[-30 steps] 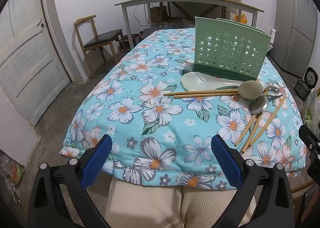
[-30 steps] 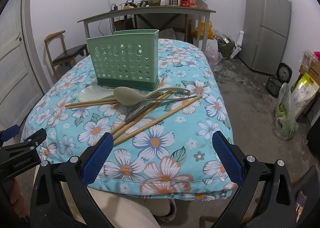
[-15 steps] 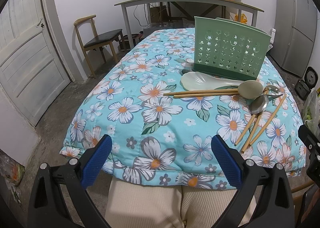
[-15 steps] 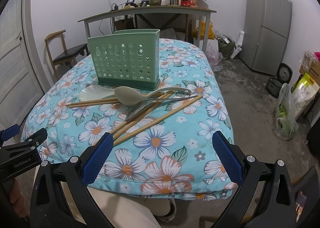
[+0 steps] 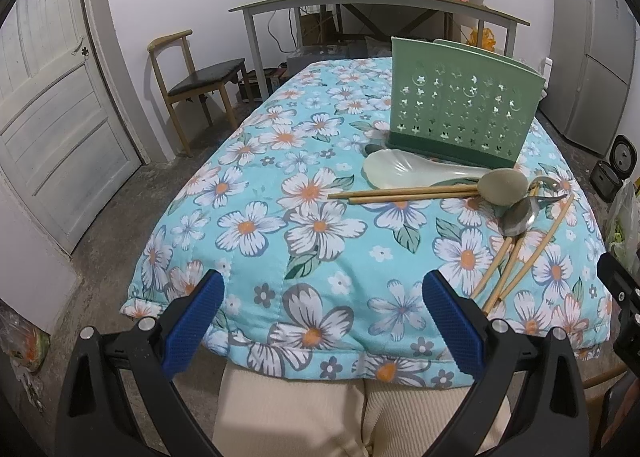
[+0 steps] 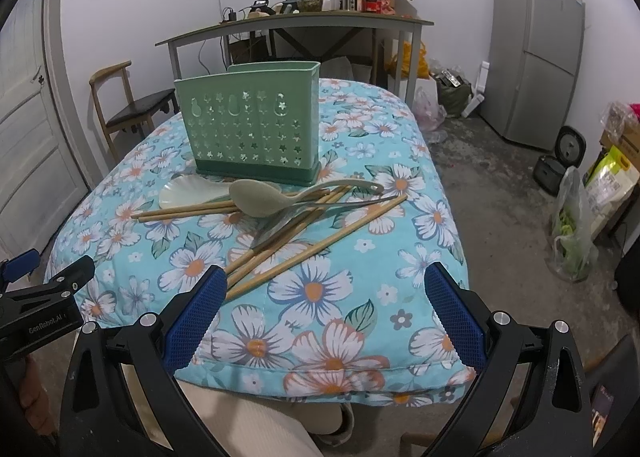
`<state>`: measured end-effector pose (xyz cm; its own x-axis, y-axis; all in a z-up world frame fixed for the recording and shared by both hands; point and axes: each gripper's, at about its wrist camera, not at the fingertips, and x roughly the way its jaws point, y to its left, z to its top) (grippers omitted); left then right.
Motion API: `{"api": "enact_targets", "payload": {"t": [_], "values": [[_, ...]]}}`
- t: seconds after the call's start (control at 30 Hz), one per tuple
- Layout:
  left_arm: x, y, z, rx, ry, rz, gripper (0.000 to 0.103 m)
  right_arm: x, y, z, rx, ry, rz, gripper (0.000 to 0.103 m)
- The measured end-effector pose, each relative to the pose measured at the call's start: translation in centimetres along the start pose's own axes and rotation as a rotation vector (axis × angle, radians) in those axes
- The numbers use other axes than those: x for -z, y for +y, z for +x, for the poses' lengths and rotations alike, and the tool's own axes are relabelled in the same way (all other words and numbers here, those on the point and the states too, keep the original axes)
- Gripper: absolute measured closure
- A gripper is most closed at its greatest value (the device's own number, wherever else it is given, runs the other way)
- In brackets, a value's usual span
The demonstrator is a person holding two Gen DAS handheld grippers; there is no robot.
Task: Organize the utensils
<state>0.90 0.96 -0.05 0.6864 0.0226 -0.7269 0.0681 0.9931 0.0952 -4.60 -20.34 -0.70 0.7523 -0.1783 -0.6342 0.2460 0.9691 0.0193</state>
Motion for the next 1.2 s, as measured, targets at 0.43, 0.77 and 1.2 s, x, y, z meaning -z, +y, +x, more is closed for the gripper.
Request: {"api": "enact_targets", "payload": {"t": [0.43, 0.77, 1.2], "values": [[-3.7, -0.6, 1.6, 0.071, 0.017, 0.027, 0.006, -3.2, -0.2, 1.7, 0.037, -0.001, -0.022, 0.008], [-6.3, 0.6, 1.3, 0.381, 0.006, -0.046, 0.006, -3.2, 0.2, 3.5, -0.026, 0.026, -0.046, 0.008], [-9.2, 2.6, 4.1, 0.443, -0.016, -0.16, 0.006, -4.6, -0.4, 3.1, -0.156, -0.106, -0.002, 0.008]]}}
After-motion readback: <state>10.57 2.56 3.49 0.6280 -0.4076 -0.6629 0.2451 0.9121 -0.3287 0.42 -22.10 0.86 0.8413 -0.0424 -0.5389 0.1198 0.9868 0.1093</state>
